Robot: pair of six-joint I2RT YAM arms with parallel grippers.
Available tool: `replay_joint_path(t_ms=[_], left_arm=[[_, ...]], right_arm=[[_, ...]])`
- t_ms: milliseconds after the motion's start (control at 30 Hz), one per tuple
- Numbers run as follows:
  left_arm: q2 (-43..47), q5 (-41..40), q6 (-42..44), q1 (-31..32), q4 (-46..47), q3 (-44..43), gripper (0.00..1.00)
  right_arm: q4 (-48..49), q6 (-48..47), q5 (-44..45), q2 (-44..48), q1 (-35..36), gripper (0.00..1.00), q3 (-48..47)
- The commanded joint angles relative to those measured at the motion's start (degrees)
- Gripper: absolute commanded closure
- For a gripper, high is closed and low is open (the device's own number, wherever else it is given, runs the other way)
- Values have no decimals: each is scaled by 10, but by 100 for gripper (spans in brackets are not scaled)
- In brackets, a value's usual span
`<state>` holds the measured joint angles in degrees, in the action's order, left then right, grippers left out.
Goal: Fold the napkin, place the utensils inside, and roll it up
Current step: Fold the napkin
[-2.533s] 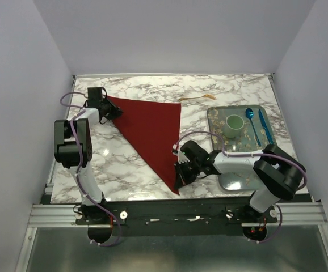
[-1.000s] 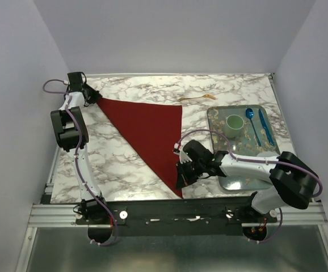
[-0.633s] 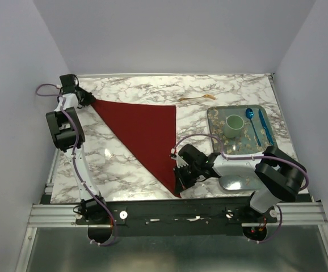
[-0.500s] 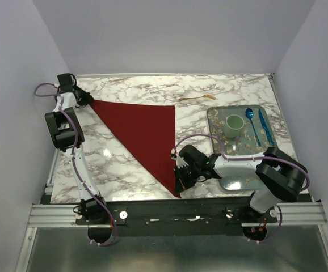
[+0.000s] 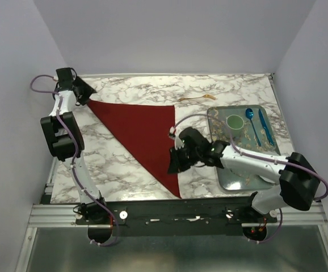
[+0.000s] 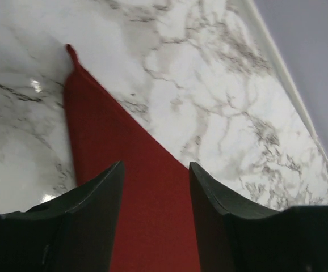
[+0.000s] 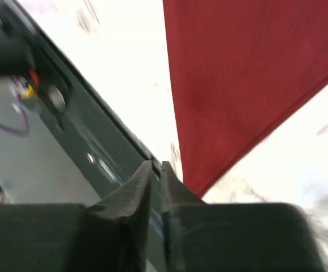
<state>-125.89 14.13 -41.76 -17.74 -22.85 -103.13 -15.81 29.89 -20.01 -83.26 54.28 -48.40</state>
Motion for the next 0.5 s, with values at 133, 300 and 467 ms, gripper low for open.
replay_joint_path(t_ms=[133,300,467], left_arm=[[253,20,-13,150,68,208,33],[399,-46,32,251,69,336,32],[509,-85,73,346,51,438,31]], right_arm=[[-82,13,161,-44,-201,31,-201],[-168,29,265,-201,-264,13,-388],[-279,124,373,-372,-290,4,-634]])
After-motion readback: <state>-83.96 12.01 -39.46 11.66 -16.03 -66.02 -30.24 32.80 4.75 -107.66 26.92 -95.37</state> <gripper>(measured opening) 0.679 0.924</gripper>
